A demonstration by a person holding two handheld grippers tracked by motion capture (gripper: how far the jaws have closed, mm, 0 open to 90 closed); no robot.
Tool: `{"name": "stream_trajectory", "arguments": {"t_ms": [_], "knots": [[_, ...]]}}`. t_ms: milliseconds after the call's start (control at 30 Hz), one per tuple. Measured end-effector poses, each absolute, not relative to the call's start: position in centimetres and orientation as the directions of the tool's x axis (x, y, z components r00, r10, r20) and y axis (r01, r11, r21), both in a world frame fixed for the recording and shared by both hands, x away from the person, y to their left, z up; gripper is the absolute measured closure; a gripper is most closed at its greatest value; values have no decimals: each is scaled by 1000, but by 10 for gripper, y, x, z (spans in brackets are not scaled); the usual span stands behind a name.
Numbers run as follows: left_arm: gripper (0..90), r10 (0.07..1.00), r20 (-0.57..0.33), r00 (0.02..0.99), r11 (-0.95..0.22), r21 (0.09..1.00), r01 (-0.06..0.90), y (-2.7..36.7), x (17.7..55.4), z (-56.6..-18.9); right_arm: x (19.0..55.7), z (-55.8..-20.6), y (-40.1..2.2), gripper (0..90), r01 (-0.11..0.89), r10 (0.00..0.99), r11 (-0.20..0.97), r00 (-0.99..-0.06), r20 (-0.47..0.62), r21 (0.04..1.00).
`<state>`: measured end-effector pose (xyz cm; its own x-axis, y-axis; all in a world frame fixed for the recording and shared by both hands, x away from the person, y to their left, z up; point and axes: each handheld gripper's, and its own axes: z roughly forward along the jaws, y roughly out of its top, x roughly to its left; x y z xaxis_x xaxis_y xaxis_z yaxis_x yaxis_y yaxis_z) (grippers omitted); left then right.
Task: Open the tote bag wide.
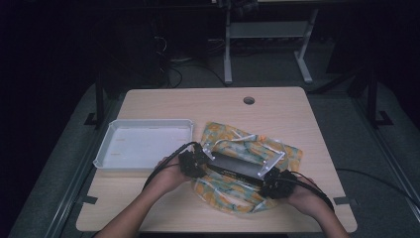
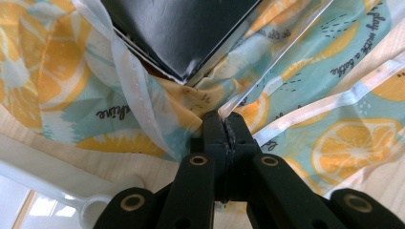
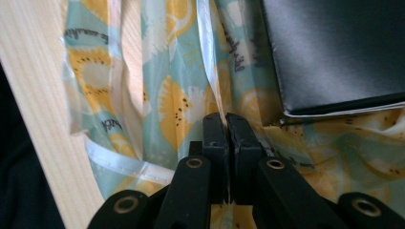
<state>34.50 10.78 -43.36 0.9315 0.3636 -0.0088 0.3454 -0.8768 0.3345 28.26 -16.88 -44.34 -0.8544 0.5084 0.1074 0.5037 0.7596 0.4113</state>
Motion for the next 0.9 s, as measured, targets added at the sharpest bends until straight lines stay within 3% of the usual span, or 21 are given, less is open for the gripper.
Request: {"name": "stream_trajectory", "arguments": {"t_ms": [233,567,633,833,900], "knots": [[884,371,19,929,-879,331,344,108,347,-436,279,-440,-169,756,498,503,754,-857,110,429],[669,381,-35,924,-843,397,362,122,341,-419,270,-408,-185,631,498,525,693,-844,109,522],[665,381,-33,924,-837,411,360,125,340,-414,270,-402,-188,590,487,527,685,-845,94,542],[665,388,-53,920,-815,445,369,130,341,-405,270,-387,-196,567,486,552,645,-830,80,590],[680,378,-60,924,-812,458,362,132,341,-400,272,-383,-198,627,483,560,636,-826,71,602]]}}
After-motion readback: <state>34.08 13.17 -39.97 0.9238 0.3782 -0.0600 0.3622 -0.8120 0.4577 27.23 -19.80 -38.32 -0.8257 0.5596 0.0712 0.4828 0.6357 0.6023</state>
